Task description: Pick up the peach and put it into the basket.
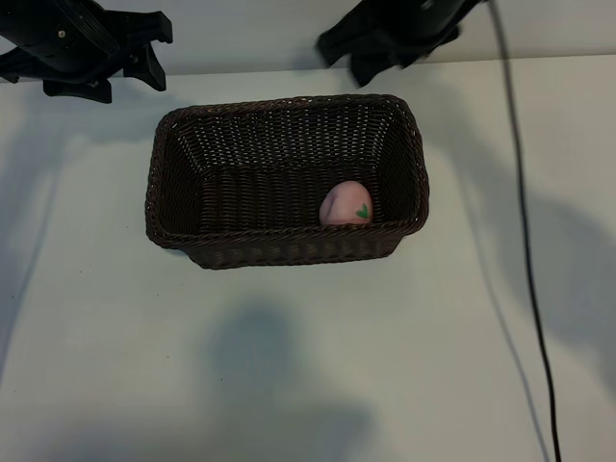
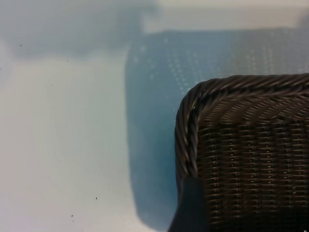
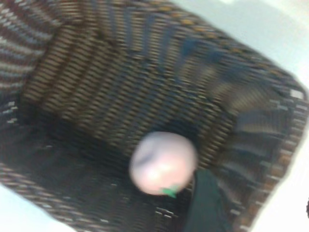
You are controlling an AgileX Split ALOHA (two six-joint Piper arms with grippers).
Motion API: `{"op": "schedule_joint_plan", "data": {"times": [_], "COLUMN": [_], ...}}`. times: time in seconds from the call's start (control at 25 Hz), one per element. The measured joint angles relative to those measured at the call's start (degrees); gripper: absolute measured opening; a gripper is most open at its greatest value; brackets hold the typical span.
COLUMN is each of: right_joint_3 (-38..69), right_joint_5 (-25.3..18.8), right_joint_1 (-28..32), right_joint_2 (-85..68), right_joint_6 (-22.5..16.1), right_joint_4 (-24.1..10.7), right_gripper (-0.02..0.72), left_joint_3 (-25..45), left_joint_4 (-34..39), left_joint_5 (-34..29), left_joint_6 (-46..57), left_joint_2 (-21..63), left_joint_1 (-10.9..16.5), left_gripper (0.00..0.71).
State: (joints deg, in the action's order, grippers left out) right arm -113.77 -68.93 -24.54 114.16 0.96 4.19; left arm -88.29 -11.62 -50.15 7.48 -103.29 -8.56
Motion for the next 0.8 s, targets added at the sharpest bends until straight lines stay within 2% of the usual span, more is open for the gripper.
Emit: {"op": "schedule_joint_plan", "data": {"times": [0.36, 0.6, 0.8], "right_joint_3": [-0.6, -0.6, -0.6], "right_joint_5": [-0.8, -0.9, -0.9], "right_joint_1": [11.5, 11.6, 11.6], "right_joint_2": [0.0, 1.4, 4.7], "right_joint_6": [1.7, 2.7, 2.7], "right_joint_4": [-0.2, 1.8, 2.0], "right_gripper": [0.491, 0.491, 0.491], "left_joint_3": [0.0, 0.0, 0.0], "left_joint_4": [0.0, 0.0, 0.0], "left_joint_5": [-0.1, -0.1, -0.1], "left_joint_6": [0.0, 0.0, 0.0], "left_joint_2": [0.0, 0.0, 0.0], "left_joint_1": [0.0, 0.0, 0.0], "left_gripper": [0.594, 0.594, 0.594]}}
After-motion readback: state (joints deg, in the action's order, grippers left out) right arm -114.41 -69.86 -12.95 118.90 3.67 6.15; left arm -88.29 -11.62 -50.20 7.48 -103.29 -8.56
